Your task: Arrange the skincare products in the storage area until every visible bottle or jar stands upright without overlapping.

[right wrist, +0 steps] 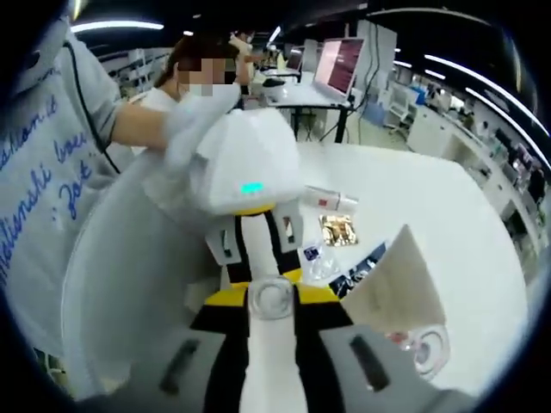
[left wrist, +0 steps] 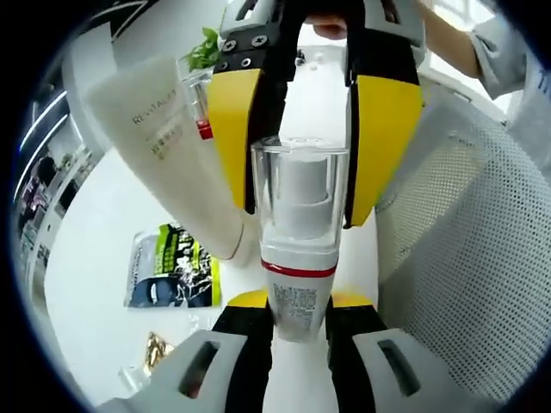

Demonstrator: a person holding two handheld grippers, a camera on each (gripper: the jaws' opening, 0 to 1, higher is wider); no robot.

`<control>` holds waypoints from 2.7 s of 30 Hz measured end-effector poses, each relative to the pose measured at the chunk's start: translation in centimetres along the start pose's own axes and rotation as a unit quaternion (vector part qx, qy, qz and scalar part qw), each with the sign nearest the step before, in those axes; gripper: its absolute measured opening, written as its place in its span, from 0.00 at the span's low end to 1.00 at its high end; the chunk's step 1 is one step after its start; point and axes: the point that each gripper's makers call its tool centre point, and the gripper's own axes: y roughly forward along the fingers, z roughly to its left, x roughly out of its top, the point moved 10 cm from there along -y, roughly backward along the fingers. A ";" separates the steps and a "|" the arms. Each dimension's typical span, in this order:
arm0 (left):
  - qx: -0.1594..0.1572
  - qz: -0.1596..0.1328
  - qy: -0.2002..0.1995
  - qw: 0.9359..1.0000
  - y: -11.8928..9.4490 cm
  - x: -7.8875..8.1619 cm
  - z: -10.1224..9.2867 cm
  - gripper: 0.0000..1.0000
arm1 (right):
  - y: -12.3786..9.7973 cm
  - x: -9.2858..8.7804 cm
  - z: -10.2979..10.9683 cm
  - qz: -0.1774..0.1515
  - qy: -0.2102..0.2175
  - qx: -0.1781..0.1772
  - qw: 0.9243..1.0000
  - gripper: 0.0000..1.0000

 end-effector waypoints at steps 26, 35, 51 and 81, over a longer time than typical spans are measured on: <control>-0.006 -0.026 -0.014 1.000 2.2 1.0 0.1 0.20 | 0.6 -1.0 -0.5 -0.019 0.028 -0.010 0.999 0.19; -0.009 -0.034 -0.017 0.999 2.7 1.1 0.1 0.20 | 0.9 -1.8 -0.4 -0.008 0.034 -0.013 0.999 0.19; -0.008 -0.039 -0.025 0.999 2.1 1.1 0.3 0.24 | 1.1 -2.2 -0.5 -0.015 0.046 -0.012 0.999 0.20; 0.019 -0.014 -0.025 0.999 1.3 0.3 0.6 0.30 | 2.0 -6.2 0.5 0.025 0.108 -0.032 0.993 0.23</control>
